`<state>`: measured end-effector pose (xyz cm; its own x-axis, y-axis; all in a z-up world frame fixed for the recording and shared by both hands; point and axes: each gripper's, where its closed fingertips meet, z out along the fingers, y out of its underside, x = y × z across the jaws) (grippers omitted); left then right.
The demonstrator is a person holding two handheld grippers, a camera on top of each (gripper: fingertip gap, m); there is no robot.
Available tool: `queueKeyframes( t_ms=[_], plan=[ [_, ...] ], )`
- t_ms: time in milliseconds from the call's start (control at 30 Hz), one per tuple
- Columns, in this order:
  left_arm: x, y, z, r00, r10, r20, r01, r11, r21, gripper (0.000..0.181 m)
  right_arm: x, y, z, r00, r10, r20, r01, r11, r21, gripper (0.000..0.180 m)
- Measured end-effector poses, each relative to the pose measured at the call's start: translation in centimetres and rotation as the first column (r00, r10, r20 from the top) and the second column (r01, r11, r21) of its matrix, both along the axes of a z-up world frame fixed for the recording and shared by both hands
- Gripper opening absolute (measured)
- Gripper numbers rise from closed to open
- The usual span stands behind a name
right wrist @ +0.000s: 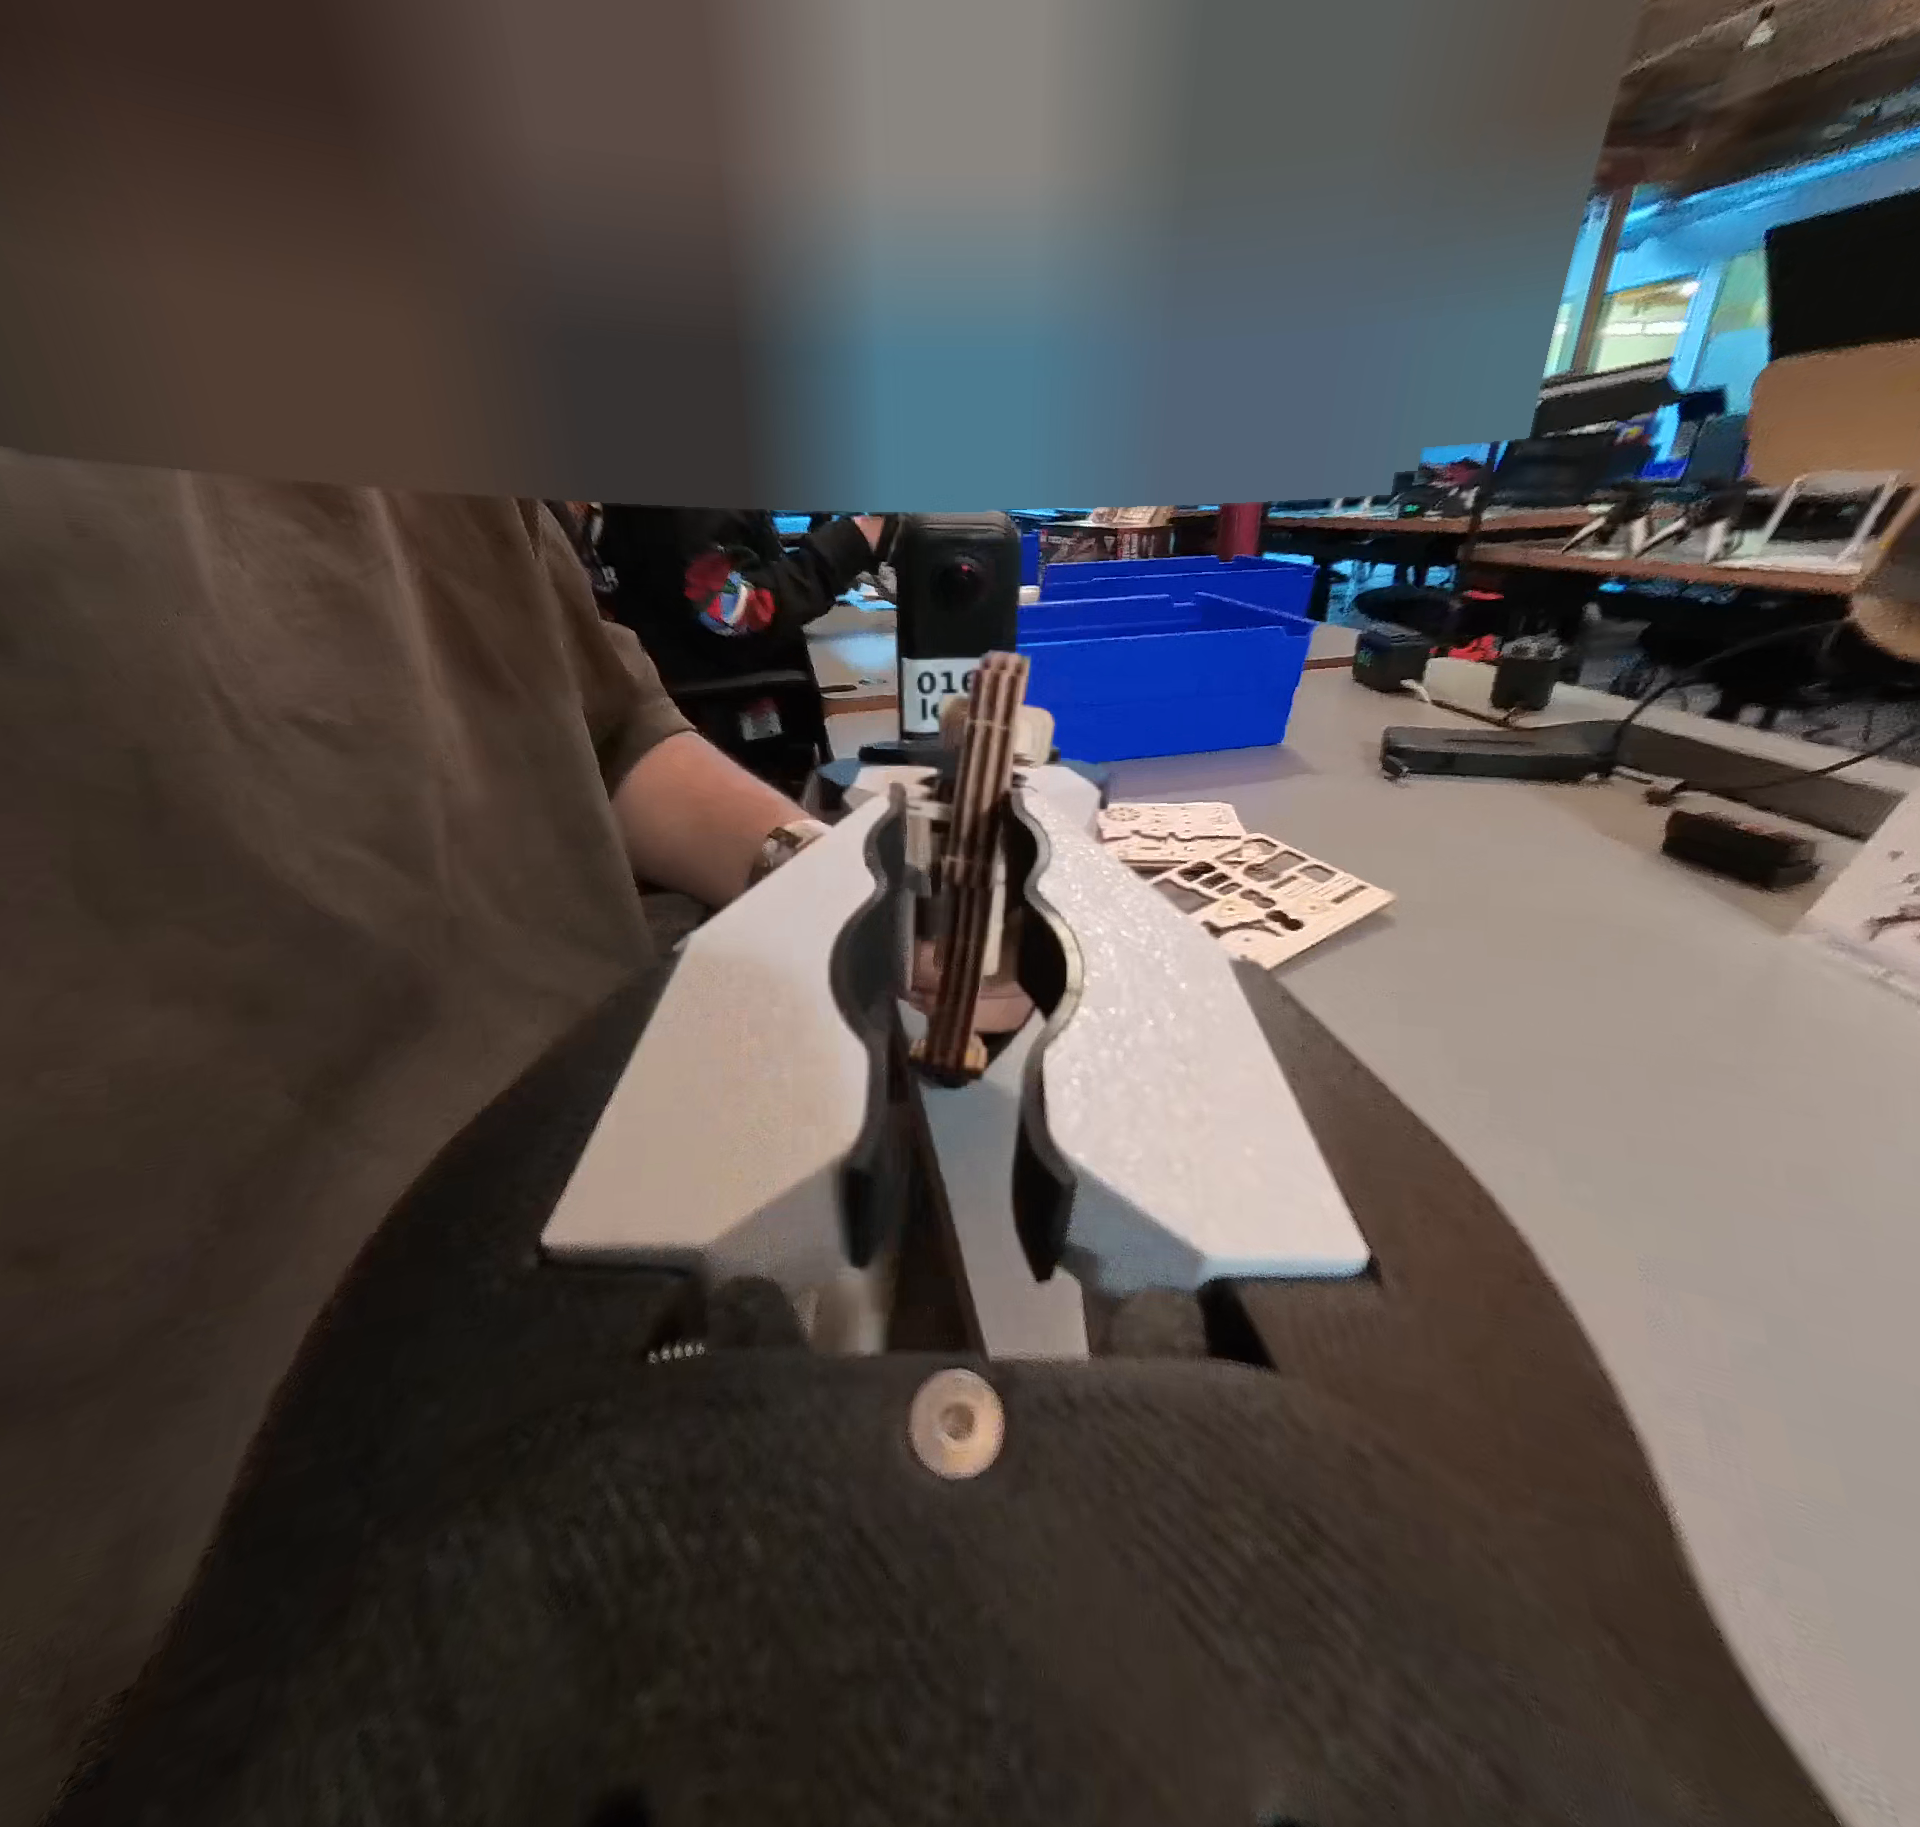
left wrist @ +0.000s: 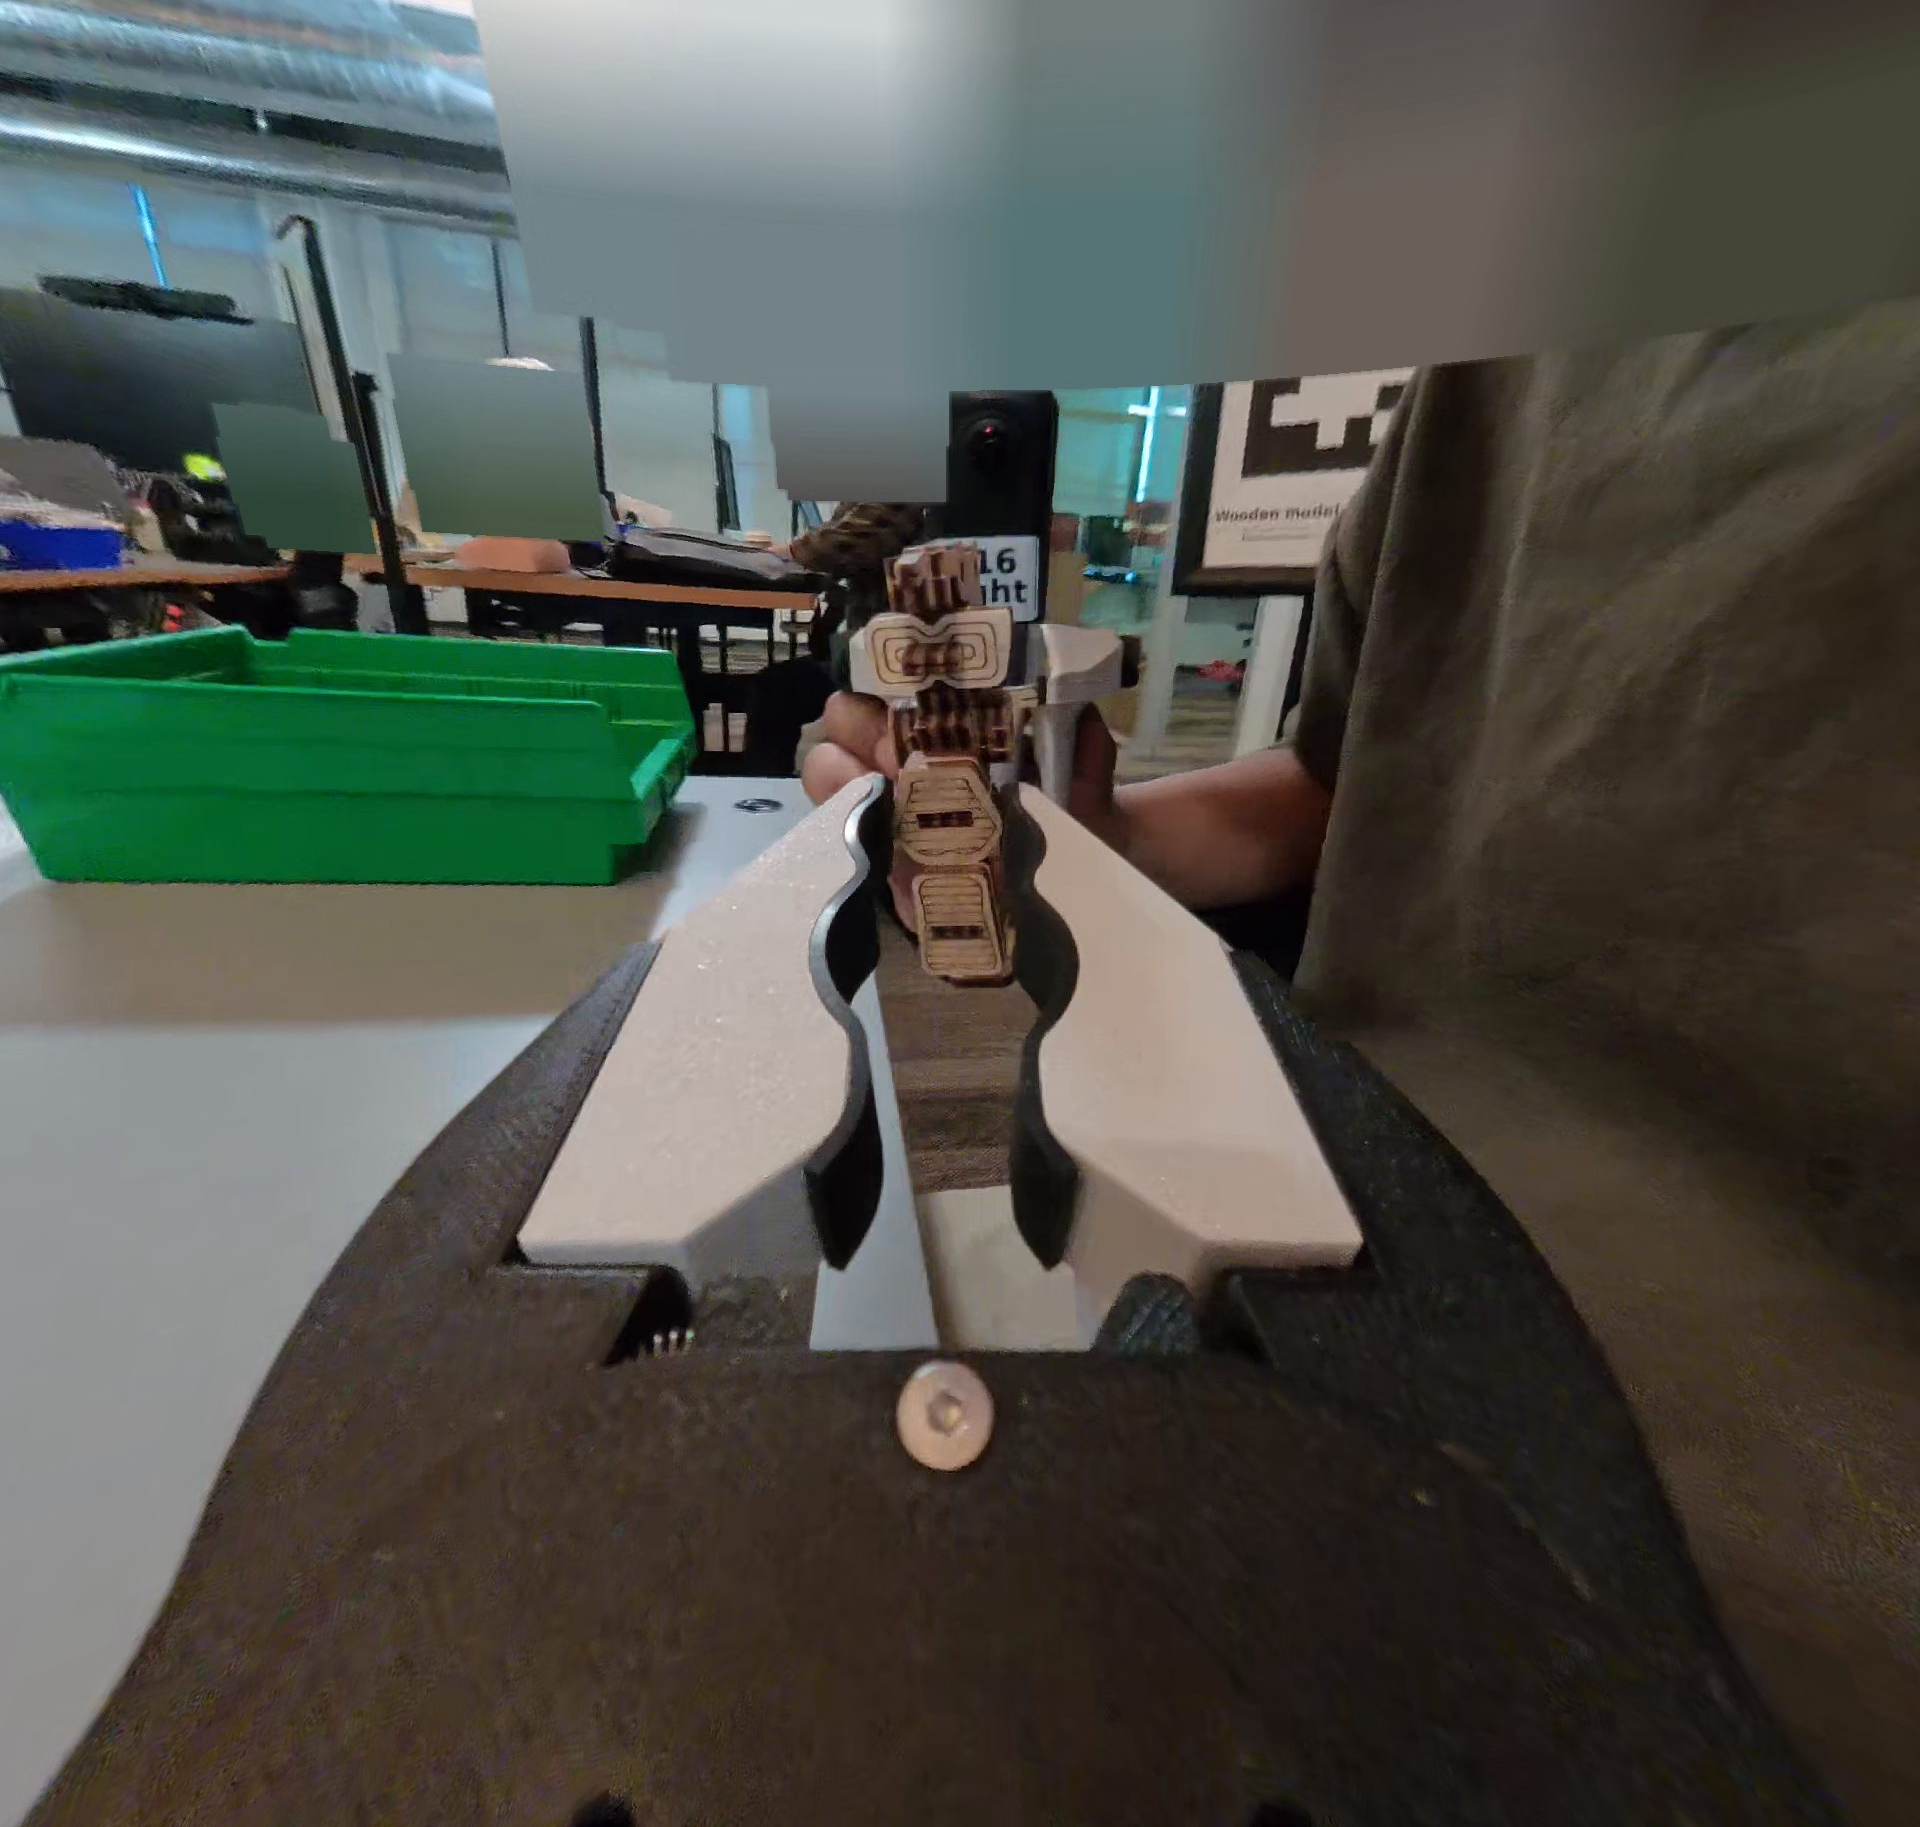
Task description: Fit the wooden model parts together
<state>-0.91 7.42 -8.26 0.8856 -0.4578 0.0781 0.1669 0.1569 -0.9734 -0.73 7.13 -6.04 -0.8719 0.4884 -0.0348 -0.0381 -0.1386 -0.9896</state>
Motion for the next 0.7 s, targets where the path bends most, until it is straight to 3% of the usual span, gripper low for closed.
queueKeyframes(
  t_ms=[100, 467, 700],
  plan=[
    [-0.4, 0.1, 0.1, 0.999, -0.002, 0.039, 0.002, 1.0, -0.004, 0.017, -0.3, 0.3, -0.3, 1.0, 0.001, 0.028, -0.001, 1.0, 0.0, 0.016],
    [-0.1, -0.2, 0.8, 0.999, 0.029, -0.027, -0.029, 0.999, 0.014, 0.018, 0.1, 0.0, 0.4, 1.0, -0.013, -0.003, 0.013, 1.0, 0.02, 0.016],
    [-1.4, 0.5, 0.2, 0.996, 0.067, 0.057, -0.065, 0.997, -0.035, 0.018, -1.2, 0.8, -0.4, 0.996, -0.041, 0.079, 0.043, 0.999, -0.027, 0.017]
  ],
)
